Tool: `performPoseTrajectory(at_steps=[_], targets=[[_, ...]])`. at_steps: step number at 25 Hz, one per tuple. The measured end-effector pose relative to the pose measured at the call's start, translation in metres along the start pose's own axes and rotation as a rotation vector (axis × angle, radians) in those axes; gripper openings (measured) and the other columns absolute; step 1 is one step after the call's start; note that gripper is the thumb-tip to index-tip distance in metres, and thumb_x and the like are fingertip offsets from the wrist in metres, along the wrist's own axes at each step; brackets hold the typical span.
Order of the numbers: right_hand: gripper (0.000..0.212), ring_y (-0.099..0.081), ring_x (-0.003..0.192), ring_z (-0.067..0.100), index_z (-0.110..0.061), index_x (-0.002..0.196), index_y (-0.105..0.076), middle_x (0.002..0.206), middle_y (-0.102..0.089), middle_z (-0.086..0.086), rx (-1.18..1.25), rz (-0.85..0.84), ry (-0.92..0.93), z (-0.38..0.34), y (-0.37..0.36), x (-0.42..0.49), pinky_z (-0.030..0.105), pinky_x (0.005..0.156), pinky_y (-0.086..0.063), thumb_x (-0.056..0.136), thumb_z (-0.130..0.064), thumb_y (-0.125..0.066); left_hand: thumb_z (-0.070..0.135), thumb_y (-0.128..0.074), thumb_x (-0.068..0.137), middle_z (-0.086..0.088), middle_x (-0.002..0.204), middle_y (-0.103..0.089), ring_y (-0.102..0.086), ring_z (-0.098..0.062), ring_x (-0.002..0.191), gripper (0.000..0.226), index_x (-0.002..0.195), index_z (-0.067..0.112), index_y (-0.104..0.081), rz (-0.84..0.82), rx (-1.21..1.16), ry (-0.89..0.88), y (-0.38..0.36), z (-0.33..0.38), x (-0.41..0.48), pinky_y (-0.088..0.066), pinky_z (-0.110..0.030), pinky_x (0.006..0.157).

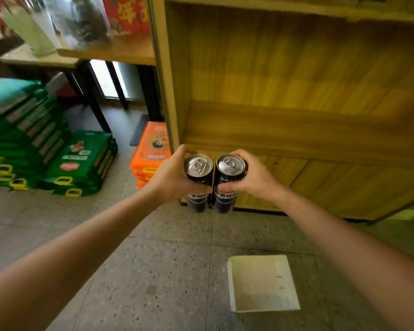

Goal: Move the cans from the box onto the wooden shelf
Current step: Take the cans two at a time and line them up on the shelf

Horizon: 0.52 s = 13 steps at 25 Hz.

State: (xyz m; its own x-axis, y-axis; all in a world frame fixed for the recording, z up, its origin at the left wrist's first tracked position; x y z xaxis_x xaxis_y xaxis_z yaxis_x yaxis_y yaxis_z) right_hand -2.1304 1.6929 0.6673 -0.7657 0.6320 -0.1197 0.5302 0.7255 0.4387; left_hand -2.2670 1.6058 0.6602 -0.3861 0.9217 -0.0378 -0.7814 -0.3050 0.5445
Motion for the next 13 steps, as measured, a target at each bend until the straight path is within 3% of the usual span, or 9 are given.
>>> performPoseTrajectory(at_steps=[3, 6, 13], targets=[[0.057, -0.054, 0.087, -0.005, -0.017, 0.108, -0.050, 0.095, -0.058, -0.016, 0.081, 0.052, 0.006, -0.097, 0.055, -0.016, 0.011, 0.071, -0.042, 0.061, -0.007, -0.080, 0.048, -0.081, 0.029, 0.010, 0.092, -0.067, -0.066, -0.013, 0.091, 0.073, 0.094, 0.027, -0.055, 0.039, -0.107, -0.012, 0.060, 0.092, 0.004, -0.056, -0.042, 0.083], [0.058, -0.054, 0.094, 0.005, -0.017, 0.113, -0.047, 0.101, -0.056, -0.011, 0.131, 0.141, 0.005, -0.169, 0.105, -0.031, 0.015, 0.075, -0.042, 0.064, -0.009, -0.078, 0.048, -0.084, 0.033, 0.004, 0.101, -0.070, -0.066, -0.012, 0.097, 0.082, 0.107, 0.020, -0.060, 0.051, -0.192, -0.040, 0.100, 0.169, 0.010, -0.054, -0.044, 0.089], [0.051, -0.056, 0.093, 0.007, -0.017, 0.112, -0.052, 0.096, -0.059, -0.010, 0.147, 0.306, 0.111, -0.255, 0.205, -0.028, 0.015, 0.073, -0.045, 0.067, -0.009, -0.077, 0.036, -0.084, 0.049, 0.005, 0.102, -0.069, -0.065, -0.013, 0.097, 0.068, 0.109, 0.017, -0.061, 0.132, -0.291, -0.174, 0.129, 0.288, 0.052, -0.054, -0.039, 0.087]])
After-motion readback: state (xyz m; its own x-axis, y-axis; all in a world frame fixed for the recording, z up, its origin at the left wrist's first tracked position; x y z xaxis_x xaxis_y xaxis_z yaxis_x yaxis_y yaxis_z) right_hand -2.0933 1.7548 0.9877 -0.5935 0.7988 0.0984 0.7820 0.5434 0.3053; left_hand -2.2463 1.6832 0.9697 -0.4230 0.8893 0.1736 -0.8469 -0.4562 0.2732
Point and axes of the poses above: each hand's wrist, its own x-axis towards the middle knuckle, its own y-axis out of the back of the hand, z = x × y, the point moved 8 cm from there along x, towards the middle knuckle
